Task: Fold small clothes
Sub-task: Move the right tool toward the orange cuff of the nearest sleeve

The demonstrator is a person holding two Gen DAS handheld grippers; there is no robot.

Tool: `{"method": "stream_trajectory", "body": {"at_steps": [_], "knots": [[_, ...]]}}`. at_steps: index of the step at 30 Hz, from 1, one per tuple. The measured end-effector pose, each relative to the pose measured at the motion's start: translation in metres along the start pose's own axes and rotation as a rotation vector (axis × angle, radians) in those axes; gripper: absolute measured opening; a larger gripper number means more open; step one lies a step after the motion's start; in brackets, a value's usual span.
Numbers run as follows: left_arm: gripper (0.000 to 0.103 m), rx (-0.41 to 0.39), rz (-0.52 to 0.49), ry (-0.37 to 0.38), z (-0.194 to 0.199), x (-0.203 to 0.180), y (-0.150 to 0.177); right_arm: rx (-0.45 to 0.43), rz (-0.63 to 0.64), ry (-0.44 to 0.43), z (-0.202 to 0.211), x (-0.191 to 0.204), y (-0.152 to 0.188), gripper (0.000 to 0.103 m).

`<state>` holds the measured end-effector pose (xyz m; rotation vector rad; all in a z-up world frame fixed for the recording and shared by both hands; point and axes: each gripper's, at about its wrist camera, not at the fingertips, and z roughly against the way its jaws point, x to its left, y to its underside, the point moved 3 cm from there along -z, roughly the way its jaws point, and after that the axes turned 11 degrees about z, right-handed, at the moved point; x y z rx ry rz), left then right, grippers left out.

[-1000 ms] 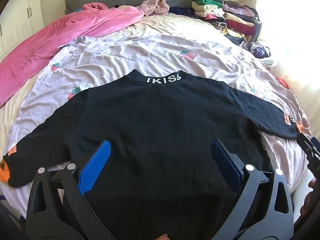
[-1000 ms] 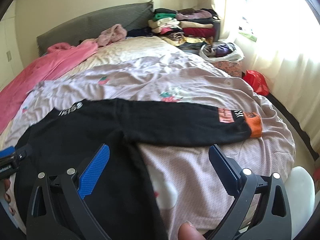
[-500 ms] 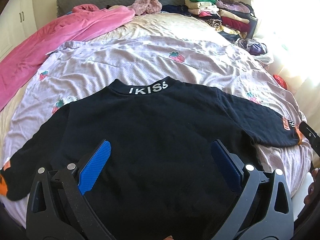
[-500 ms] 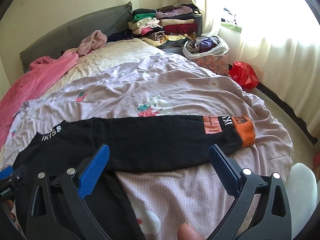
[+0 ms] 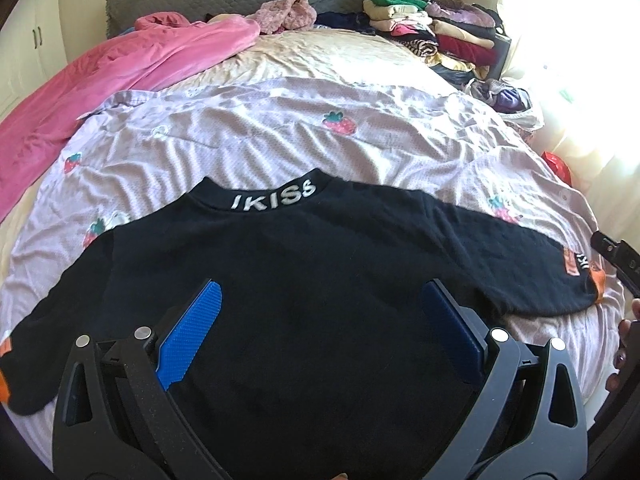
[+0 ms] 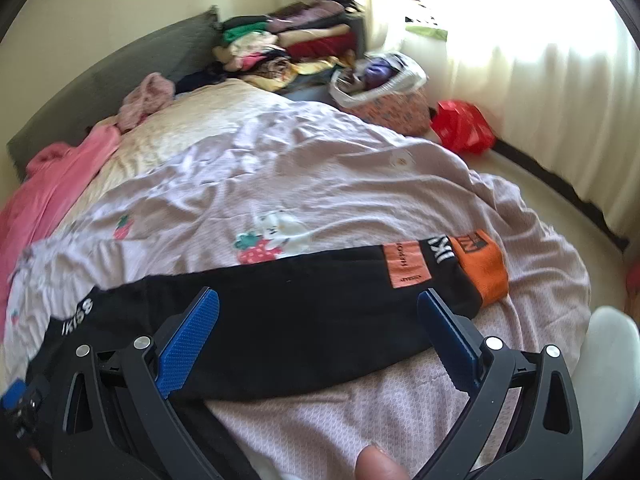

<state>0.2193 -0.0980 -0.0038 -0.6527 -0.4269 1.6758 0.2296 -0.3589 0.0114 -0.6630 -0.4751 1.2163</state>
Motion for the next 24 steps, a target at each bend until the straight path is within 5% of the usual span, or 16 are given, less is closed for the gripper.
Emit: {"method": "stream_trajectory", "body": {"at_steps": [13, 24], "knots": [[0.094, -0.009, -0.029, 0.037, -0.024, -0.032, -0.026, 0.09, -0.309, 0.16, -0.057, -0.069, -0.002, 0.099], [0.094, 0.045, -0.033, 0.022, -0.078, -0.035, -0.009, 0.106, -0.359, 0.254, -0.083, -0.092, 0.032, 0.099]]}}
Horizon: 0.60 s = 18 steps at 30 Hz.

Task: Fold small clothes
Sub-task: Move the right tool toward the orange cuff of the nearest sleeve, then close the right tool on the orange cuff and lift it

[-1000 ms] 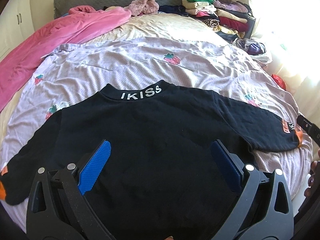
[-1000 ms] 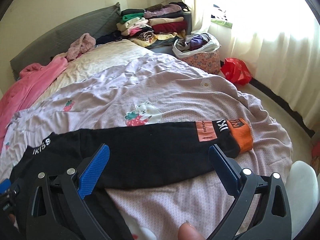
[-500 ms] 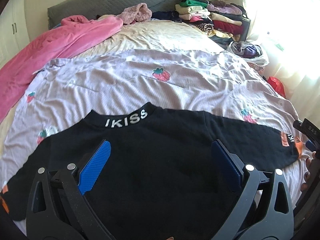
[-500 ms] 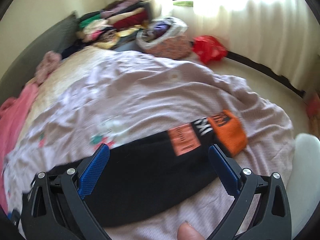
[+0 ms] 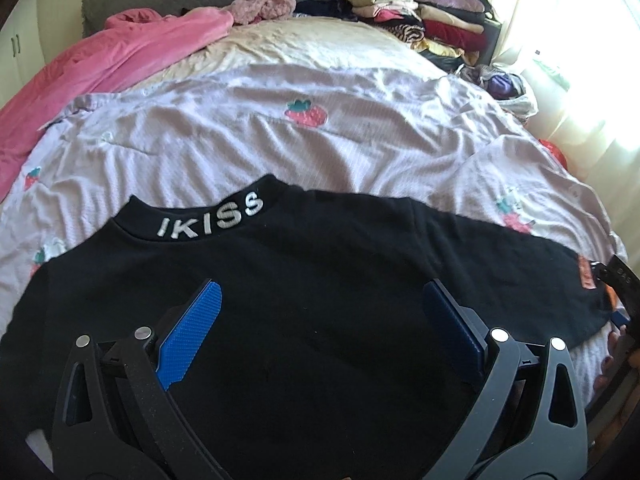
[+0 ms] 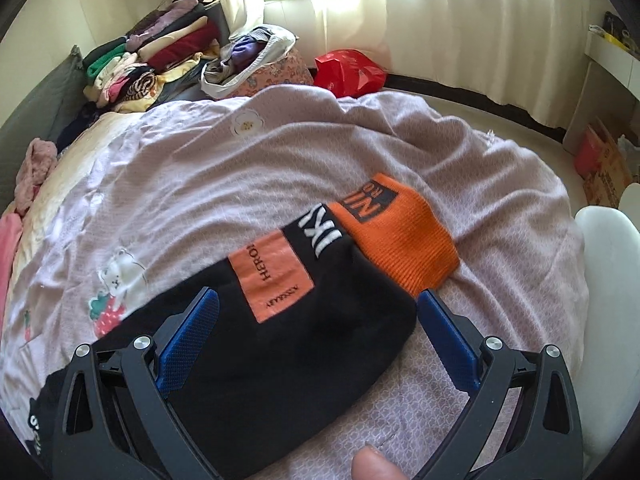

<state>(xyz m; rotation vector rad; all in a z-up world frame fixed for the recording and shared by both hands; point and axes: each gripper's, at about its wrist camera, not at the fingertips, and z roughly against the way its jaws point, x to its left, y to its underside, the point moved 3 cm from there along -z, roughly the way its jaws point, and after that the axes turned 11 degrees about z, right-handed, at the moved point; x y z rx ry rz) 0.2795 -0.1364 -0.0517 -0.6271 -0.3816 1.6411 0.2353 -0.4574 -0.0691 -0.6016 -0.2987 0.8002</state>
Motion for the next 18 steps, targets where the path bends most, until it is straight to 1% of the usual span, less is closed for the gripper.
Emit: {"method": "stream_trajectory", "body": {"at_steps": [2, 5, 8, 11, 15, 17, 18], "knots": [[0.094, 0.008, 0.008, -0.006, -0.008, 0.003, 0.003, 0.02, -0.025, 0.001, -0.006, -0.005, 0.005, 0.099], [0.094, 0.025, 0.022, -0.014, -0.018, 0.009, 0.009, 0.05, -0.068, -0.041, -0.015, -0.011, 0.007, 0.099], [0.094, 0.041, 0.029, -0.012, -0.025, 0.013, 0.015, 0.037, -0.087, -0.084, -0.017, -0.016, 0.001, 0.099], [0.094, 0.051, 0.03, -0.011, -0.029, 0.017, 0.019, 0.033, -0.074, -0.109, -0.022, -0.018, -0.006, 0.099], [0.094, 0.045, 0.039, 0.0, -0.027, 0.019, 0.019, 0.035, -0.074, -0.153, -0.026, -0.02, -0.01, 0.098], [0.094, 0.039, 0.045, 0.003, -0.025, 0.021, 0.018, 0.022, -0.098, -0.173, -0.022, -0.025, -0.009, 0.092], [0.094, 0.037, 0.047, 0.003, -0.024, 0.022, 0.018, 0.015, -0.105, -0.175, -0.018, -0.027, -0.009, 0.083]]}}
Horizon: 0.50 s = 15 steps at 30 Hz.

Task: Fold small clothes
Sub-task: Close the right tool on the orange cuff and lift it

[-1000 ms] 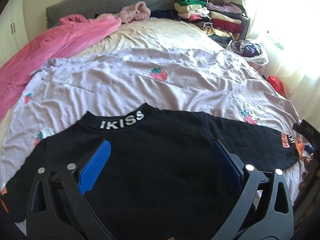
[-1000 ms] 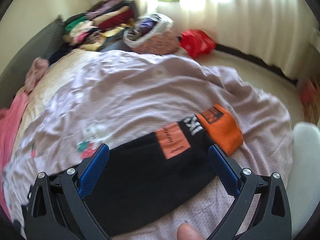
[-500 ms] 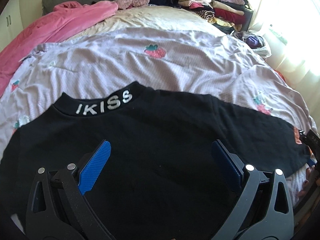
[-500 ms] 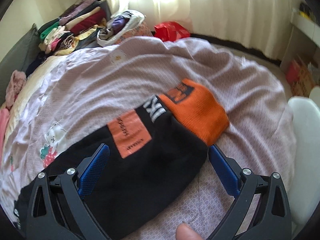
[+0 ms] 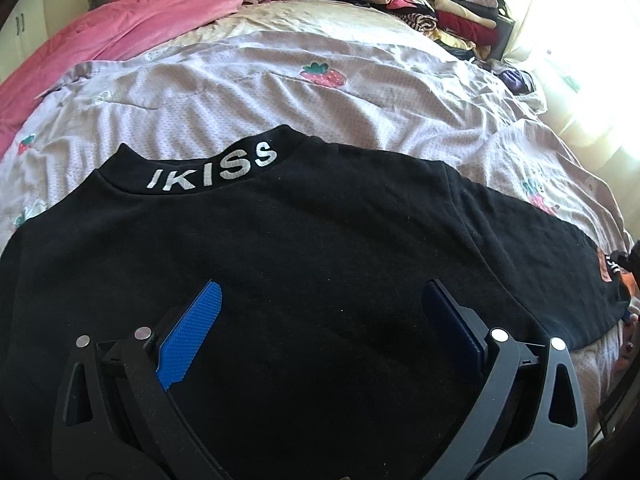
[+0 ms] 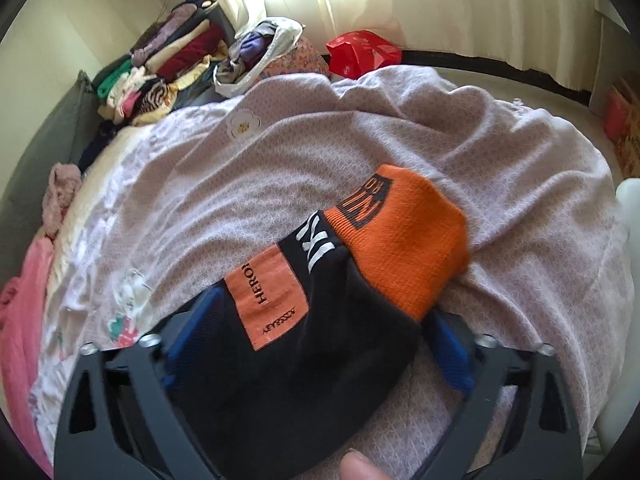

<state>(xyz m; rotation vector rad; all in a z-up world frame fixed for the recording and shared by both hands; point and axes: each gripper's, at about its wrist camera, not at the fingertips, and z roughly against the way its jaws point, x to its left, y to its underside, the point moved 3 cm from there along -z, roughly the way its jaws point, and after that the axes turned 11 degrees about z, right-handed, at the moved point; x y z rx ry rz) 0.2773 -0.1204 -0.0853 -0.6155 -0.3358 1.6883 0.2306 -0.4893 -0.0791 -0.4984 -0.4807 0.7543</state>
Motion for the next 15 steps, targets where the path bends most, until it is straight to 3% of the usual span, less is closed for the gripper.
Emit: {"method": "stream_trajectory", "body": {"at_steps": [5, 7, 10, 15], "knots": [[0.094, -0.006, 0.023, 0.008, 0.007, 0.006, 0.004, -0.014, -0.069, -0.073, 0.007, -0.014, 0.0, 0.062], [0.094, -0.006, 0.033, 0.014, 0.009, 0.007, 0.006, -0.008, -0.11, -0.067, 0.006, -0.025, 0.003, 0.033], [0.094, 0.0, 0.044, 0.026, 0.013, 0.008, 0.011, -0.023, -0.137, -0.097, 0.009, -0.031, 0.002, 0.017], [0.094, 0.003, 0.048, 0.028, 0.019, 0.01, 0.016, -0.098, -0.025, -0.199, 0.027, -0.004, -0.004, 0.013]]}}
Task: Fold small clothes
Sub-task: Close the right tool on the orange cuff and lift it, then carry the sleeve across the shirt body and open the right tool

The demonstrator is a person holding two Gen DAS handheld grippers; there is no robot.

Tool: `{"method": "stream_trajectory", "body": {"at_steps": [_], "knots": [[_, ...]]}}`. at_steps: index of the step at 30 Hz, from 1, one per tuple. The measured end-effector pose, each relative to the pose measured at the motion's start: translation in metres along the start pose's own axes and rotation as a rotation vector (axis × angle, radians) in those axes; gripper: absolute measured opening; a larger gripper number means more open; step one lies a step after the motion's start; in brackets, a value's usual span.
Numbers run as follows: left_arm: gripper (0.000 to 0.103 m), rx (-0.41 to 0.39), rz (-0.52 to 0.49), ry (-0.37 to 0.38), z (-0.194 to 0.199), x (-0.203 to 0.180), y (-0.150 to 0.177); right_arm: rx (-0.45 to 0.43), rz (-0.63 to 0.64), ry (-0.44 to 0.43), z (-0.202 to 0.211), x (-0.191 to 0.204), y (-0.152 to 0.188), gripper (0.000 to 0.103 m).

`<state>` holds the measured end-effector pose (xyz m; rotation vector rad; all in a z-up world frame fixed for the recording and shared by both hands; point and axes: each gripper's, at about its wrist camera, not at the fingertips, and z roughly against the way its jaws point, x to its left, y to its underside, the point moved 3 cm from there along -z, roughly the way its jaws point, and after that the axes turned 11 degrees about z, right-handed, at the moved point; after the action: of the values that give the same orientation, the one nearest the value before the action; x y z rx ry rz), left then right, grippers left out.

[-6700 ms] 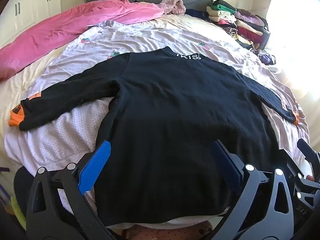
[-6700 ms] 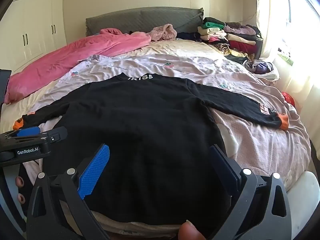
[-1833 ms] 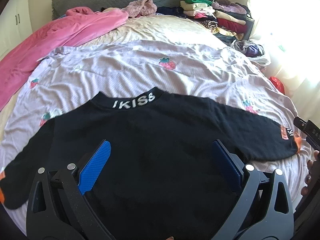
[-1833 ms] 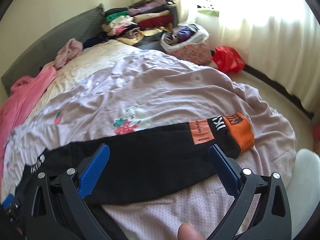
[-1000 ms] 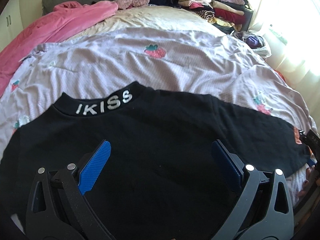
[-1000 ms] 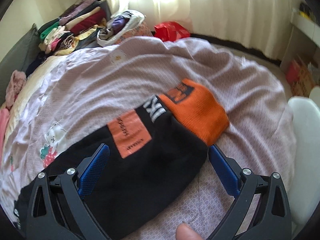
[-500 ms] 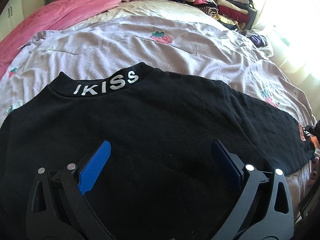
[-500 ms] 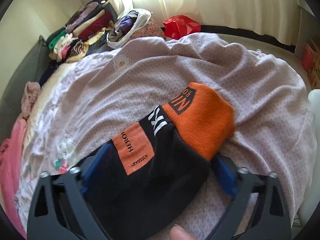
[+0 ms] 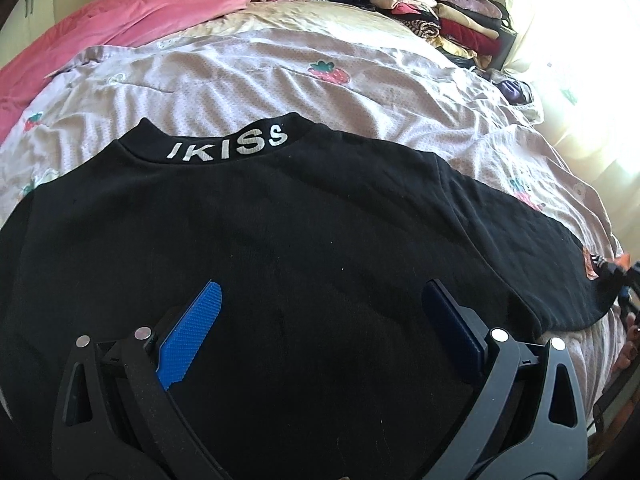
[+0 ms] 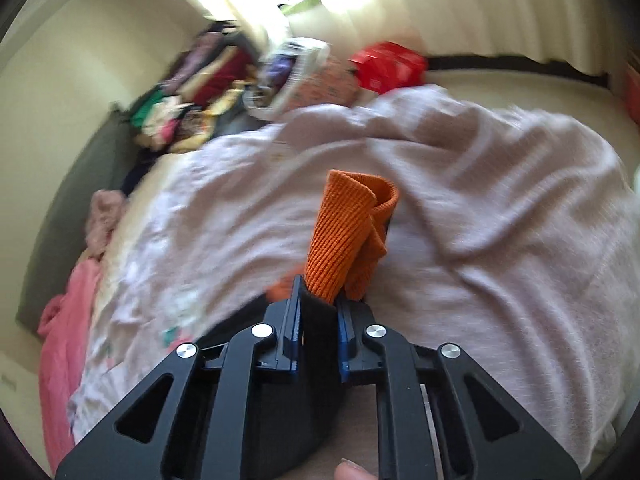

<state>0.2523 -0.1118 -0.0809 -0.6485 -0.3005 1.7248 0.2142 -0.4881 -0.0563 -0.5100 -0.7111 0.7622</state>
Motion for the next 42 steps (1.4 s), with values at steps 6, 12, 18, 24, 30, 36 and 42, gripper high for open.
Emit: {"method": "stream_trajectory", "body": {"at_steps": [6, 12, 18, 24, 30, 36, 42], "knots": [[0.094, -0.011, 0.033, 0.01, 0.009, 0.013, -0.006, -0.053, 0.167, -0.116, 0.019, 0.049, 0.0, 0.012], [0.094, -0.036, 0.105, 0.022, 0.021, 0.04, -0.017, -0.059, 0.355, -0.291, 0.039, 0.115, 0.018, 0.012], [0.094, -0.045, 0.168, 0.042, 0.035, 0.068, -0.022, -0.035, 0.535, -0.491, 0.061, 0.184, 0.055, 0.012], [0.094, -0.066, 0.204, 0.047, 0.05, 0.094, -0.023, 0.005, 0.698, -0.588, 0.073, 0.239, 0.101, 0.012], [0.094, -0.073, 0.251, 0.061, 0.06, 0.115, -0.024, 0.044, 0.81, -0.637, 0.083, 0.276, 0.143, 0.013], [0.094, -0.065, 0.272, 0.07, 0.061, 0.123, -0.022, 0.08, 0.911, -0.671, 0.084, 0.297, 0.176, 0.022], [0.094, -0.053, 0.287, 0.075, 0.057, 0.125, -0.018, 0.113, 0.928, -0.715, 0.087, 0.296, 0.176, 0.057]]}}
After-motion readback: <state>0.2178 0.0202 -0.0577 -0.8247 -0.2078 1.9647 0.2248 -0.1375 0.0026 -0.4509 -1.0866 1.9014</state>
